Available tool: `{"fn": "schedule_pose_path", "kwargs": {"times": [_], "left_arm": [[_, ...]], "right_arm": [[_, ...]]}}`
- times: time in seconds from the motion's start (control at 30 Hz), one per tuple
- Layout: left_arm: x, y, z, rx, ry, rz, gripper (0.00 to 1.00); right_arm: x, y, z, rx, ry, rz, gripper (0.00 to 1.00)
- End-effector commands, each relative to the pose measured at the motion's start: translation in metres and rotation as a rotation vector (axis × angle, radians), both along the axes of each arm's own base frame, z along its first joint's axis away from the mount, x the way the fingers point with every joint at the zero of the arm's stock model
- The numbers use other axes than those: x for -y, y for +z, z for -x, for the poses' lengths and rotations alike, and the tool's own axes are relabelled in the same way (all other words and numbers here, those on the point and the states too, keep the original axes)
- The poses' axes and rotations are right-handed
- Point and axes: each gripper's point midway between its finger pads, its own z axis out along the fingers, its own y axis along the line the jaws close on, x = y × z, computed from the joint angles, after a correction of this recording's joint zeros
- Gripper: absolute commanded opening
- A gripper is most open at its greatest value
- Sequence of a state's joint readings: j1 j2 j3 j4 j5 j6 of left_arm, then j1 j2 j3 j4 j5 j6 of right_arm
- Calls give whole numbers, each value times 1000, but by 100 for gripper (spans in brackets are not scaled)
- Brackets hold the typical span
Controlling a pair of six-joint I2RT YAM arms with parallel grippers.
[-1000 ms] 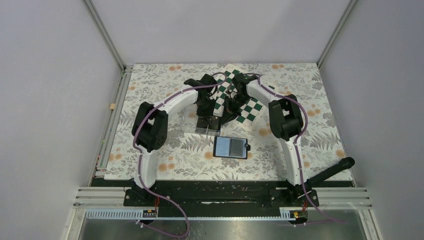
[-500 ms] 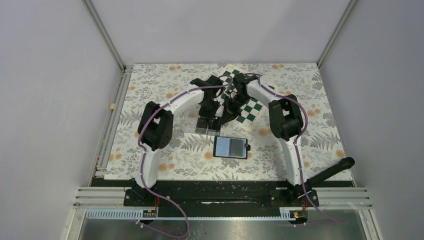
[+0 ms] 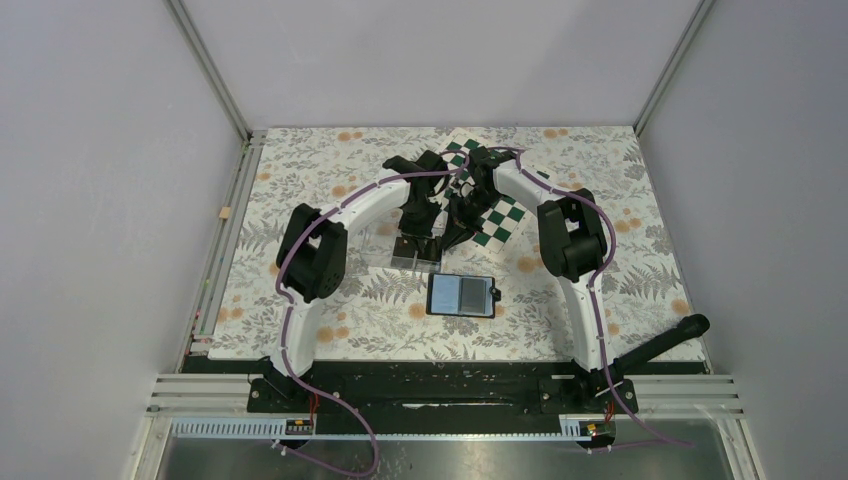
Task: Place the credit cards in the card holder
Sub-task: Pick up the credit card from the storage box.
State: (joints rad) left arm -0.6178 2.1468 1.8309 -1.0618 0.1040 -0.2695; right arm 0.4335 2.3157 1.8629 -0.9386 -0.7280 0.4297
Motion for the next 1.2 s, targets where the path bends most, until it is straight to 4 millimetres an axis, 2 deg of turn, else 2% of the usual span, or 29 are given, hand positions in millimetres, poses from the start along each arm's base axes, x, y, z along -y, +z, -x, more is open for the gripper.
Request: {"fn": "schedule_pose_path", "kwargs": {"times": [0.0,0.3,0.63,0.93,1.17], "left_arm": [[20,27,-4,54,-31,81,15],[20,11,1,17,-55,52,20],[26,0,7,-36,-80,48,20],[35,39,-4,65,-58,135,8],[39,63,-7,99,-33,225,6]], "right_arm": [[6,-3,10,-1,26,37,7],[6,-2,10,0,25,36,7],[6,-2,10,1,25,37,7],[6,-2,10,1,26,38,7],[7,-3,11,-2,26,41,7]]}}
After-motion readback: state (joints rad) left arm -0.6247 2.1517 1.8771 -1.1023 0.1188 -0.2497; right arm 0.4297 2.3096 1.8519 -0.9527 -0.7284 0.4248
